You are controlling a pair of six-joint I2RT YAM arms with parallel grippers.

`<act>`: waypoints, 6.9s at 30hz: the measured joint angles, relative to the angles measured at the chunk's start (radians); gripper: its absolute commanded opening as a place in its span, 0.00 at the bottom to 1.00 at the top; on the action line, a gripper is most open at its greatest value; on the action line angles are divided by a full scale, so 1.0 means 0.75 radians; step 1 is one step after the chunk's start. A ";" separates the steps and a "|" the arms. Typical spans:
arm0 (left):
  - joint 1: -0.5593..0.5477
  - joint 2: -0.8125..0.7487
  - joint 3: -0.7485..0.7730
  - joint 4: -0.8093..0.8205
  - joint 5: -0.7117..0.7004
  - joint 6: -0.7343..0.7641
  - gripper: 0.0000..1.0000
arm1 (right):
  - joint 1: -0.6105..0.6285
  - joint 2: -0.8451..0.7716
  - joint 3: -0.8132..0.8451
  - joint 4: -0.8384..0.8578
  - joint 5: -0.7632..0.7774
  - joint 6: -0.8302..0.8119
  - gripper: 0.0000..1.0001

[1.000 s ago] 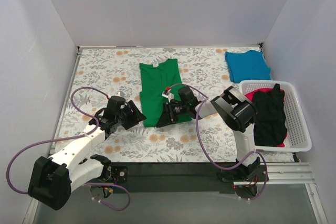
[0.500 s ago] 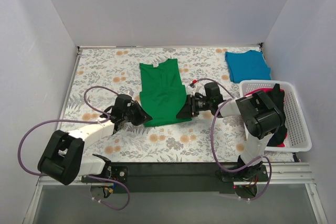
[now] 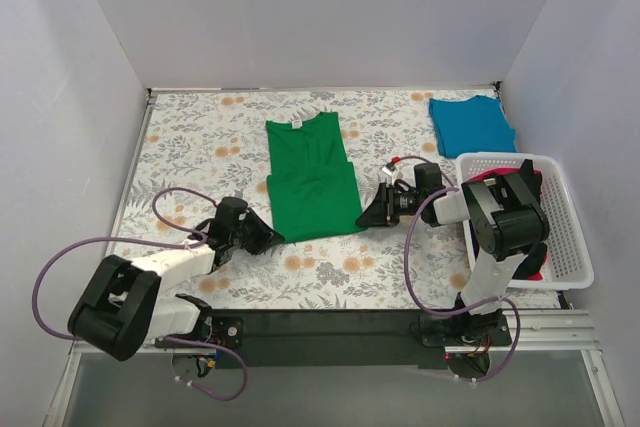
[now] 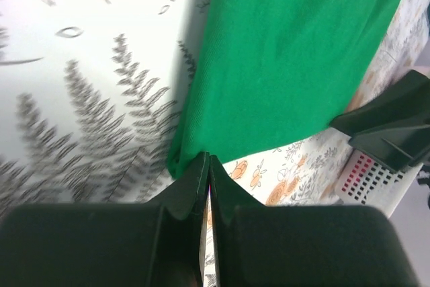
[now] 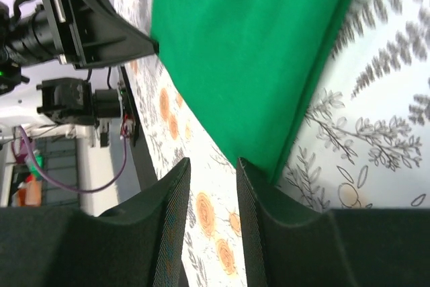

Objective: Fold and stack the t-shirts
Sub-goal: Fold the tshirt

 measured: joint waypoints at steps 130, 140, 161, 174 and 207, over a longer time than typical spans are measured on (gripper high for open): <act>-0.470 0.362 0.691 -0.996 -0.608 0.169 0.00 | 0.651 -0.292 0.374 -1.158 1.491 -0.193 0.01; -1.027 -0.171 0.614 -1.564 -0.143 -0.173 0.00 | 0.798 -0.667 0.259 -1.912 1.076 -0.281 0.01; -0.465 -0.121 1.004 -1.842 -0.163 0.073 0.00 | 0.675 -0.247 1.235 -2.398 1.222 -0.529 0.01; -0.194 -0.122 0.870 -1.661 -0.210 0.163 0.00 | 0.658 0.056 1.592 -2.378 1.272 -0.569 0.01; 0.112 0.177 0.672 -0.900 -0.358 0.336 0.00 | 0.517 0.419 1.659 -1.882 1.328 -0.632 0.04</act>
